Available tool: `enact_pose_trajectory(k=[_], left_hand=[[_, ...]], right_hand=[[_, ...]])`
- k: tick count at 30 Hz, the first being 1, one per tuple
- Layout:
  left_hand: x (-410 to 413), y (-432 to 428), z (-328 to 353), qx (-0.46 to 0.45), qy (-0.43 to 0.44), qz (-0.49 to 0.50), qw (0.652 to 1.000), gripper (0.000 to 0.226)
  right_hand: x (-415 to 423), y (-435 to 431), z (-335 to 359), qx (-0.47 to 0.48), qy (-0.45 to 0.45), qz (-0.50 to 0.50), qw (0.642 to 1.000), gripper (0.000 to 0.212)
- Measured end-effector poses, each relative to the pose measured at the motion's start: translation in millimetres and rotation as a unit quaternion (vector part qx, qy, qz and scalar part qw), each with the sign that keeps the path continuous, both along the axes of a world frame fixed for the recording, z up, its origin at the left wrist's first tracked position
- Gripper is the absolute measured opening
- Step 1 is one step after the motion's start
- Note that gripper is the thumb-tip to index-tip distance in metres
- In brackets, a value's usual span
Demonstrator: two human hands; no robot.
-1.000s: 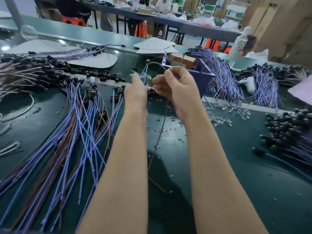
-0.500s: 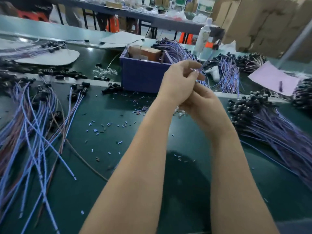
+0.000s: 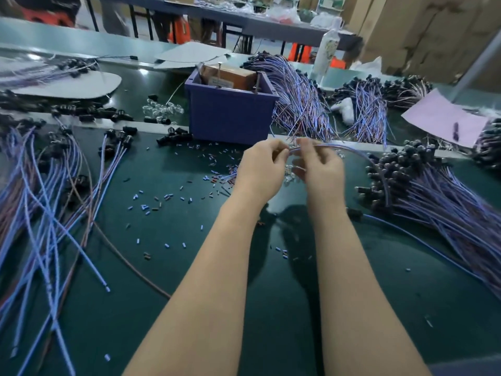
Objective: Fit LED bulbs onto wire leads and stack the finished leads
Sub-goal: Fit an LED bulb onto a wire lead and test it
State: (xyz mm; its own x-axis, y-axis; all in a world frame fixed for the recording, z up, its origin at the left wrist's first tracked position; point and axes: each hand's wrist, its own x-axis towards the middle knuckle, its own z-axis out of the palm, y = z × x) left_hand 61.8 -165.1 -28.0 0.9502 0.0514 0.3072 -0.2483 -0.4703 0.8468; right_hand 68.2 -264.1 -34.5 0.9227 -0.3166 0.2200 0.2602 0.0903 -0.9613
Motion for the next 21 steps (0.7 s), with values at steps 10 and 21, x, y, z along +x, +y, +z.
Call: enact_pose_trajectory(k=[10, 21], left_hand=[[5.5, 20.7, -14.9, 0.047, 0.025, 0.129, 0.99, 0.017], [6.6, 29.8, -13.2, 0.002, 0.063, 0.238, 0.969, 0.026]], right_hand=[[5.9, -19.7, -3.9, 0.176, -0.045, -0.139, 0.973, 0.029], [1.8, -23.4, 2.0, 0.283, -0.044, -0.121, 0.951, 0.028]])
